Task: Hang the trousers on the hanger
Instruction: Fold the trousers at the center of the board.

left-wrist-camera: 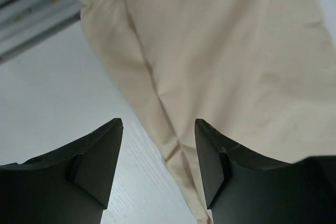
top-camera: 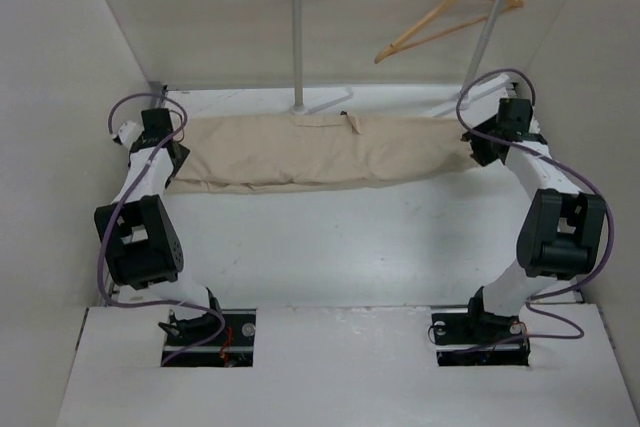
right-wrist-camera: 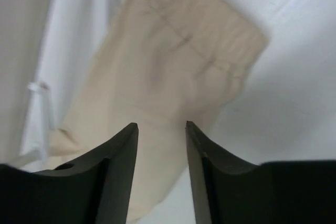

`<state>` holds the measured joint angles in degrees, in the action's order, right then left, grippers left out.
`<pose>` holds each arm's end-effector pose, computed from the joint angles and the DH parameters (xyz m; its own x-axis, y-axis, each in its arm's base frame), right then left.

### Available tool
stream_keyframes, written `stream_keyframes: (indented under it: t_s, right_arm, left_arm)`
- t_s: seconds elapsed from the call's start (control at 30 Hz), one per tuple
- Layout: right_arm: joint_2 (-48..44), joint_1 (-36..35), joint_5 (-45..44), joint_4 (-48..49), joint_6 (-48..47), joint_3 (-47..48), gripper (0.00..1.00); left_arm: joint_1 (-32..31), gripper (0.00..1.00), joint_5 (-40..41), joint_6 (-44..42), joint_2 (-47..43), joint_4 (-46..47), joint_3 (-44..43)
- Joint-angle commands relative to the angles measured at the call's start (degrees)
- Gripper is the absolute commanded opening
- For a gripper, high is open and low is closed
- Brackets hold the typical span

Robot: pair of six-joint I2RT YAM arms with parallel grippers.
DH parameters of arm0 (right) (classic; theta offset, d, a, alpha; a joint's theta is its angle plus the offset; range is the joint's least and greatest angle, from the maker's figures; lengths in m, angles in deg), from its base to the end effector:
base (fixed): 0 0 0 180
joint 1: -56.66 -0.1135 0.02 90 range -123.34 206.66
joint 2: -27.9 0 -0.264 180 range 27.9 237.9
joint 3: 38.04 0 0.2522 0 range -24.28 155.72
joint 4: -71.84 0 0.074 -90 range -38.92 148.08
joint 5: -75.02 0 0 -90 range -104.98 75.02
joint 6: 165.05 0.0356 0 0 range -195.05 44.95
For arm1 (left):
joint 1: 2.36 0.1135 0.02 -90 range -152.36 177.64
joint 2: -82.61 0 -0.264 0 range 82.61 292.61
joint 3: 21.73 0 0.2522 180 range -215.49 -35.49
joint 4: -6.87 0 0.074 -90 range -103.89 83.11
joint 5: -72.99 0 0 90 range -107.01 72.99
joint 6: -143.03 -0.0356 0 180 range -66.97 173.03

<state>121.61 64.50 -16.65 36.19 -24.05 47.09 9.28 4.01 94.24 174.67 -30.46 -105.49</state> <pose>0.3614 -0.0508 0.2629 -0.3128 0.8272 -0.4667 0.6358 0.5474 0.5441 0.3442 0.0839 0.2643 -0.2408 -0.6775 -0.6950 -0.7878 0.5547 -0.2678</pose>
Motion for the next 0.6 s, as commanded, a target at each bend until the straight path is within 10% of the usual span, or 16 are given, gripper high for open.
stream_keyframes:
  t_s: [0.0, 0.3, 0.57]
  right_arm:
    - [0.24, 2.66, 1.14, 5.45, -2.3, -5.54, 0.58]
    - [7.26, 5.92, 7.65, 11.7, -3.46, -4.76, 0.7]
    - [15.18, 5.75, 6.68, 11.26, 0.67, -1.16, 0.46]
  left_arm:
    - [4.22, 0.55, -7.47, 5.98, 0.76, 9.05, 6.62]
    - [9.94, 0.58, -17.41, 8.97, 5.68, 21.72, 13.22]
    - [10.99, 0.55, -16.88, 10.91, 9.99, 21.9, 12.17]
